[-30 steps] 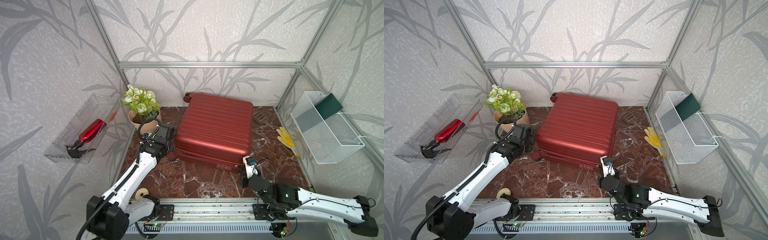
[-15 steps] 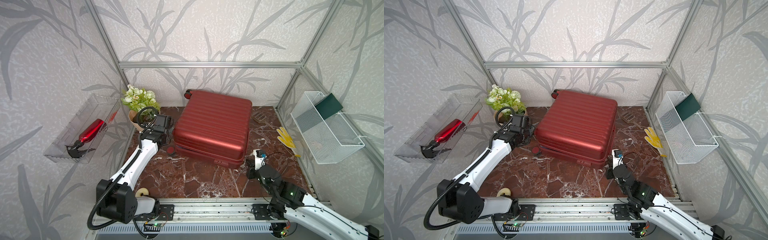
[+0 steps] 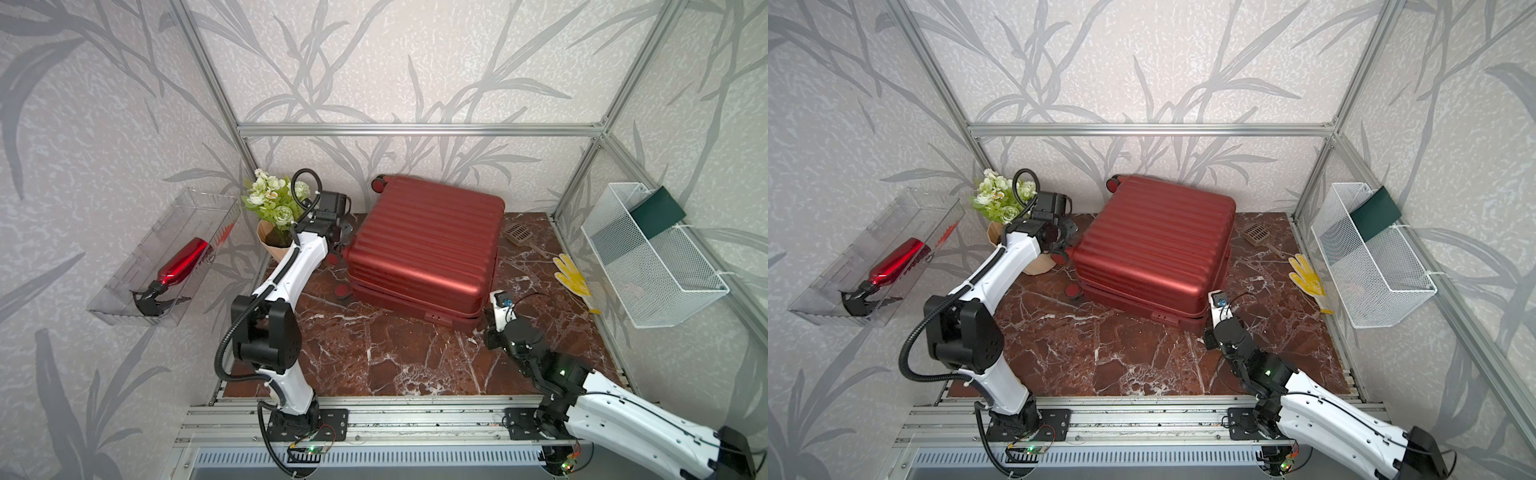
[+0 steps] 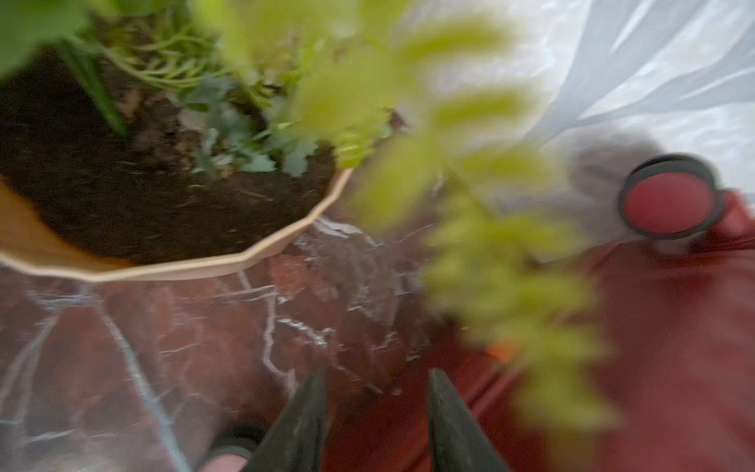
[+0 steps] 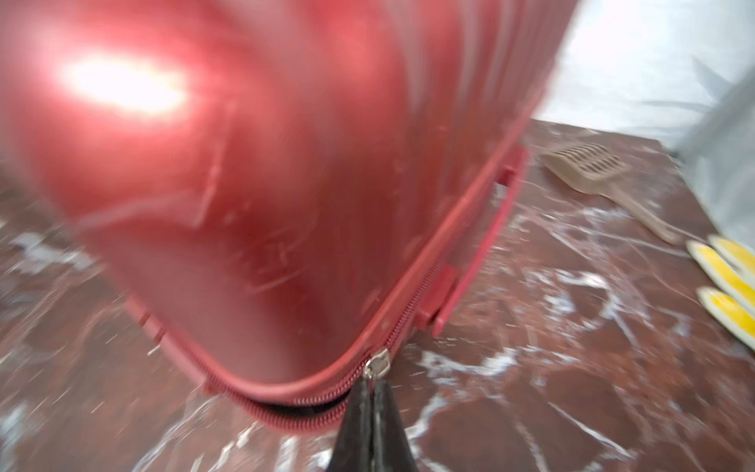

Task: Open the suitcase zippers
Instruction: Adjust the suitcase at the center of the board.

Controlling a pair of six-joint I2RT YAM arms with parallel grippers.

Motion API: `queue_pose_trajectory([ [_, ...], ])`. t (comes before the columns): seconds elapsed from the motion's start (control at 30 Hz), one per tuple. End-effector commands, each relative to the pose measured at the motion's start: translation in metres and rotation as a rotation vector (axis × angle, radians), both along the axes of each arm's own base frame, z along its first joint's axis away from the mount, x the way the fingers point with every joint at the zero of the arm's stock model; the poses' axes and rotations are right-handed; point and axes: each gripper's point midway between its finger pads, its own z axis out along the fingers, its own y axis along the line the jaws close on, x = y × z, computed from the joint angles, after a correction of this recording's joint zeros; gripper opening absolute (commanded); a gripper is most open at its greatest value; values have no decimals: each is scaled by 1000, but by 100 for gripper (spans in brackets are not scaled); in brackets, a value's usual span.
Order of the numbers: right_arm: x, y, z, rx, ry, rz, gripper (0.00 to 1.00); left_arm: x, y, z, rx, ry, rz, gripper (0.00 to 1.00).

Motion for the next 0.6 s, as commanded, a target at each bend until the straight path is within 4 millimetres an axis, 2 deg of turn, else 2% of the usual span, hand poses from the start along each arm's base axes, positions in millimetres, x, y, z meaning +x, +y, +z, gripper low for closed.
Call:
queue_pose_trajectory([
  [0.0,-20,44,27,78,-27,137,0,-26,-13,46,140,-32,-87,58],
  [0.07,-26,53,25,107,-9,157,0,-48,-11,71,242,-82,-77,65],
  [0.13,-28,57,25,123,-3,150,0,-78,-12,87,292,-98,-79,72],
  [0.23,-27,58,29,145,-7,138,0,-122,-23,81,213,-73,-128,72],
  [0.37,-26,66,32,141,8,154,0,-183,-57,36,-45,-20,-190,67],
  [0.43,-25,70,31,144,15,152,0,-211,-87,5,-166,18,-224,64],
  [0.5,-23,74,31,155,17,154,0,-232,-116,-23,-254,54,-250,64],
  [0.57,-22,79,29,164,24,152,0,-244,-147,-46,-320,79,-288,64],
])
